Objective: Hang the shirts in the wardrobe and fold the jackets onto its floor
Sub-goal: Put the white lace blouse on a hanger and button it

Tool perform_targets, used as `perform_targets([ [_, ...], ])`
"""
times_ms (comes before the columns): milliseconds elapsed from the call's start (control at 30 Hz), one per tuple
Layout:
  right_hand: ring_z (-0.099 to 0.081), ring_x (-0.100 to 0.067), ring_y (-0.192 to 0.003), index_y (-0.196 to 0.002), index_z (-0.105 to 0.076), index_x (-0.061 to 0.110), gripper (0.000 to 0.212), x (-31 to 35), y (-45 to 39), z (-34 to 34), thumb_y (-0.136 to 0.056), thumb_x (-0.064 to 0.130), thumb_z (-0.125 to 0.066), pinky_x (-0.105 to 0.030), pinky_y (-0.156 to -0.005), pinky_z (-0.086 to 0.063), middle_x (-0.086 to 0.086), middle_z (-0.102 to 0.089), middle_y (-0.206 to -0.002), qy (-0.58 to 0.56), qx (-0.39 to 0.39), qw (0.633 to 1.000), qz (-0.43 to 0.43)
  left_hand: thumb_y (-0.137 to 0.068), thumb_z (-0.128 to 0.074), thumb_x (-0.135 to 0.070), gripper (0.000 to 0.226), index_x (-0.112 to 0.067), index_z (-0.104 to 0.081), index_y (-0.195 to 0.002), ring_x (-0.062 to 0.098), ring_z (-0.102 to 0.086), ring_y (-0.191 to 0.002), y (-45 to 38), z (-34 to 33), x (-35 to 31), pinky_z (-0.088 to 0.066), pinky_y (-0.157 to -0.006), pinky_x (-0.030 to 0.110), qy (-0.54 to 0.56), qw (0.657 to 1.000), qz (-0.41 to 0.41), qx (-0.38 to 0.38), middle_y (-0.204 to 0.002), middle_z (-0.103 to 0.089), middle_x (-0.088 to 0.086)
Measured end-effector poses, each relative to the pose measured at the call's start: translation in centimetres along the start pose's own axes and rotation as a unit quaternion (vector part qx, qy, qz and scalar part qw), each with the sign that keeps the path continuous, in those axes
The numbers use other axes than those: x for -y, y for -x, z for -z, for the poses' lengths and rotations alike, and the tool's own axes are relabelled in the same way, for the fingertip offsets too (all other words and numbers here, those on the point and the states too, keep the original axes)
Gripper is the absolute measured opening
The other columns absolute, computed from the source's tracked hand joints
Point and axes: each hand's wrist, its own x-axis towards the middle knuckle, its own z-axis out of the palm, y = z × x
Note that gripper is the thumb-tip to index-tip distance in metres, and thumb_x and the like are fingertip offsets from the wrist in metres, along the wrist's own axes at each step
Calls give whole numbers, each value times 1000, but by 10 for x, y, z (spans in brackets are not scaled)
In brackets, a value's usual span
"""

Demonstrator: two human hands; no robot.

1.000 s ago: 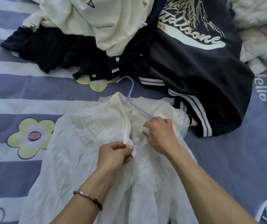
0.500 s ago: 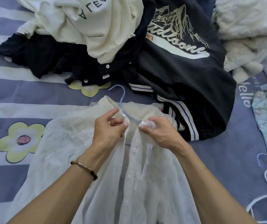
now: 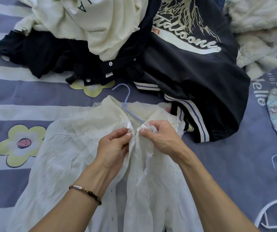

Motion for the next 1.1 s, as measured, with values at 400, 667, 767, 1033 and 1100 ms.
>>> perform_targets([
  [400,-41,-15,-60,-77,-56,-4,34,7,-5,-6,-89,27,-61,-34,-59,-36,-1,-45,-64,36,34,999,-7,-93,-58,-1,18,8,-64,-107,23,-72,-80,-1,2,0,-60,-73,29,-7,999,6,50,-95,-72,19],
  [667,-36,-9,-54,-67,-52,1,37,10,-9,-4,-91,28,-62,-27,-54,-32,3,-39,-60,84,38,996,-8,-99,-53,-13,23,-5,-73,-89,14,-69,-70,-5,5,-15,-53,-59,24,-194,980,-31,41,-77,-73,6],
  [767,-33,-8,-50,-64,-48,7,39,12,-12,0,-91,30,-61,-25,-51,-29,5,-37,-57,140,57,988,1,-94,-63,-9,12,-6,-72,-87,12,-70,-69,-10,4,-20,-53,-55,20,-265,962,-24,54,-75,-73,5],
  [1033,-48,-18,-62,-79,-65,10,31,4,-21,1,-90,39,-66,-35,-58,-40,-12,-60,-72,194,44,979,44,-84,-73,-4,13,-9,-70,-73,13,-67,-63,-19,1,-32,-56,-57,22,-248,966,51,58,-70,-69,5],
  [1100,-50,-11,-61,-78,-68,16,21,1,-19,-3,-88,35,-71,-33,-58,-43,-4,-62,-70,152,0,987,60,-85,-72,-2,18,-9,-69,-69,13,-66,-61,-21,0,-32,-57,-57,22,-234,970,50,48,-68,-67,6],
])
